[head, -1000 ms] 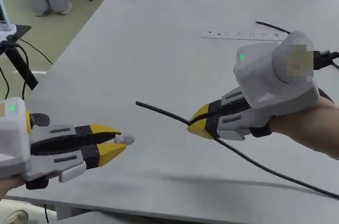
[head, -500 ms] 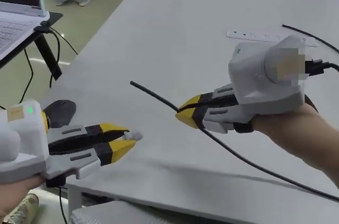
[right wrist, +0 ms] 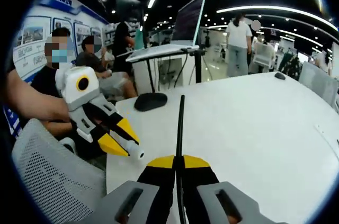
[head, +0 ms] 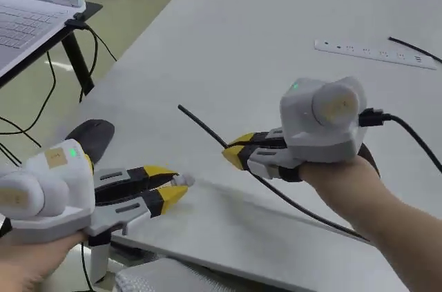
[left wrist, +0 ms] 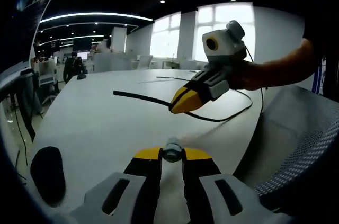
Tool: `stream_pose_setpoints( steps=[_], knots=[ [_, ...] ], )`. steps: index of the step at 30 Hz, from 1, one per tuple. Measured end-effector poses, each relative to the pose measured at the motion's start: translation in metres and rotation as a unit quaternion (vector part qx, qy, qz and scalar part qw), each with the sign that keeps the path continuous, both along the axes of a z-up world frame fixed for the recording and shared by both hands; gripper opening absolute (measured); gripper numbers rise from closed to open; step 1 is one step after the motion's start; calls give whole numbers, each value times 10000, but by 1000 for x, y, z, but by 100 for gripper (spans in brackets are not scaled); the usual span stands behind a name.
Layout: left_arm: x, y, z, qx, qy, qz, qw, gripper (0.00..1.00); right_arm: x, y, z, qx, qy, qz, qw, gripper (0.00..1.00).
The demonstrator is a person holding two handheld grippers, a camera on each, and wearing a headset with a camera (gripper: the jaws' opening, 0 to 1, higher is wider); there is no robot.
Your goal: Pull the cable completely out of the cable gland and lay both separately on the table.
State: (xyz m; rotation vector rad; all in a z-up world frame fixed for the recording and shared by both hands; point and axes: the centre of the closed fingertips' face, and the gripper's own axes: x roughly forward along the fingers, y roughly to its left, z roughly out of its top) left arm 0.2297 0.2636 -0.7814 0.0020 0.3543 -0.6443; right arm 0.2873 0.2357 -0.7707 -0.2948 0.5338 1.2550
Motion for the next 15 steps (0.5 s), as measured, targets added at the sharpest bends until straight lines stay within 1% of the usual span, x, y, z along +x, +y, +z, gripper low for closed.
stream_pose_setpoints(
  steps=[1, 2, 3, 4, 5, 6, 7, 8, 9, 10, 11, 12, 14, 15],
  knots=[
    [1, 1, -1, 33, -45, 51, 10000, 15, 2, 1, -2, -6, -29, -32, 10000, 0],
    [1, 2, -2, 5, -29, 60, 10000, 15, 3, 2, -5, -7, -15, -16, 10000, 0],
    [0, 2, -5, -43, 9, 68, 10000, 15, 4, 4, -9, -43, 47, -37, 10000, 0],
    [1, 3, -6, -5, -13, 132, 9999, 15, 6, 5, -12, -80, -1, -29, 10000, 0],
    [0, 3, -8, -17, 18, 138, 9999, 15, 6, 6, -15, -109, 19, -8, 9999, 0],
    [0, 3, -8, -46, 6, 178, 9998, 15, 6, 7, -17, -140, 66, -24, 9999, 0],
    [1, 5, -8, -102, -37, 230, 9997, 15, 8, 7, -21, -185, 24, -38, 9998, 0],
    [2, 4, -10, -101, -6, 228, 9997, 15, 8, 7, -24, -198, 59, -37, 9998, 0],
    [3, 6, -12, -32, -22, 260, 9997, 15, 11, 7, -27, -221, 100, -112, 9996, 0],
    [3, 6, -12, -55, 5, 246, 9997, 15, 13, 6, -29, -254, 53, -138, 9996, 0],
    [3, 5, -13, -70, 28, 234, 9997, 15, 14, 7, -32, -267, 107, -138, 9995, 0],
    [4, 5, -14, -46, 8, 242, 9997, 15, 14, 7, -33, -267, 131, -146, 9994, 0],
    [5, 5, -17, 21, 42, 254, 9997, 15, 18, 7, -36, -257, 115, -237, 9993, 0],
    [6, 5, -19, 134, 28, 260, 9996, 15, 21, 8, -37, -241, 146, -281, 9992, 0]
  ],
)
